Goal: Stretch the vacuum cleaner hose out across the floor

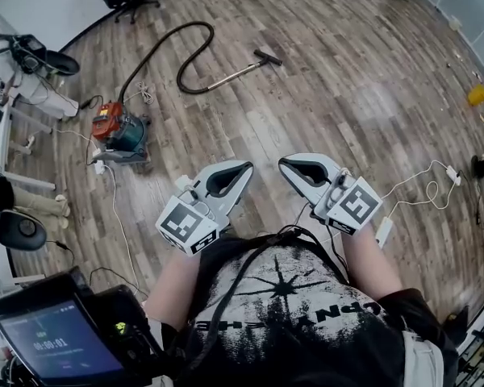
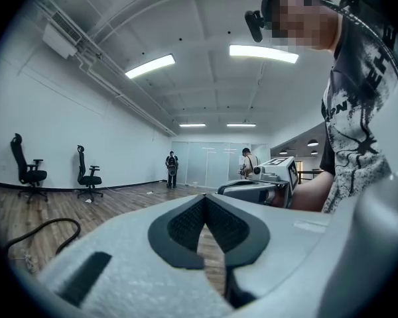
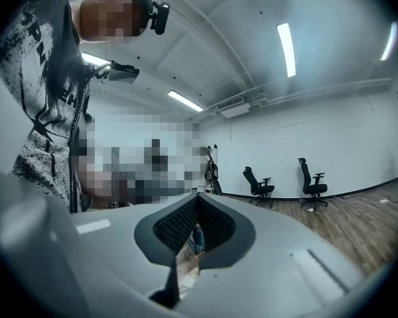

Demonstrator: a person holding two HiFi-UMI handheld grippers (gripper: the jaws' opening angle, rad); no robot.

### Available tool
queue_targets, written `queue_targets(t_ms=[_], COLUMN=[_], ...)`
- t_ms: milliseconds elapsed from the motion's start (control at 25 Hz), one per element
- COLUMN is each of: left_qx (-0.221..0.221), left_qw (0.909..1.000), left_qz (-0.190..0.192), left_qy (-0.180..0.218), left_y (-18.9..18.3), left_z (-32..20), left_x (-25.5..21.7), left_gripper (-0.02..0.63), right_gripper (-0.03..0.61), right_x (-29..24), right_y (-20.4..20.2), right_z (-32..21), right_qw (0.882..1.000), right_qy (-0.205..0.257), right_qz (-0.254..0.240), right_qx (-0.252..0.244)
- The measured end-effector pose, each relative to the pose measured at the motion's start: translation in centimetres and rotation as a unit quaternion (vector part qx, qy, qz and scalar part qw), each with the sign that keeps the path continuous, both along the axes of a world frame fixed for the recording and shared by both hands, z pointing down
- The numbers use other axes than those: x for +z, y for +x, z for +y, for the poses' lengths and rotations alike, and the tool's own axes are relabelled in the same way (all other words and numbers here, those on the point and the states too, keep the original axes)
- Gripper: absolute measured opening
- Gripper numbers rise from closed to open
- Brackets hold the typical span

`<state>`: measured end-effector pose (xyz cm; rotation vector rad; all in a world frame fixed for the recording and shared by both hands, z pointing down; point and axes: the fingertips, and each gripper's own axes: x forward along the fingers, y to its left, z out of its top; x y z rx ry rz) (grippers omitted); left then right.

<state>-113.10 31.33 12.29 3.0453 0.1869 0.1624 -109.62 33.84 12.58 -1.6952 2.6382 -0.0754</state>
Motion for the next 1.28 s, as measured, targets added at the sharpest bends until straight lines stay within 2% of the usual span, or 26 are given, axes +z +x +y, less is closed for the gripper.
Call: queue_targets(t_ms=[280,400,600,720,960,1080,1280], left_qx=[-0.004,0.001,0.013,0.035,0.082,0.101,0.135], left_qw=[0.9999,0.9998,0.9995,0.9991,0.9965,0.9944,0.9898], left_qz=[-0.013,-0.017,-0.009,-0.012,-0.016,-0.021,-0.026], left_qy=[-0.008,-0.012,-0.028,-0.022,-0.013,-0.024,-0.036], left_y=[0.2,0.7,2.8,4.4,6.1,7.4,8.8], left_z=[-0.5,-2.3,-6.4,-8.9,-12.0,-16.0,-20.9], left_x=[0.8,1.3,1.6,1.4,1.2,1.6,2.1], left_gripper=[0.000,0.000,0.000,0.000,0.000,0.000,0.000], right_gripper=[0.006,0.006,0.006,0.006,0.006,0.006,0.006], right_x=[0.8,1.6,2.1,1.8,0.8,0.5,0.8], right_y=[1.1,1.3,2.7,4.1,6.2,7.9,9.5], right_z=[-0.7,-2.4,-6.0,-8.7,-12.1,-15.9,-20.2], right_qw=[1.000,1.000,0.999,0.999,0.997,0.994,0.989], right_qy=[-0.006,-0.013,-0.029,-0.035,-0.020,-0.016,-0.026], right_qz=[-0.011,-0.017,-0.001,0.001,0.004,-0.015,-0.017], right_qx=[0.002,0.001,0.015,0.030,0.074,0.105,0.146])
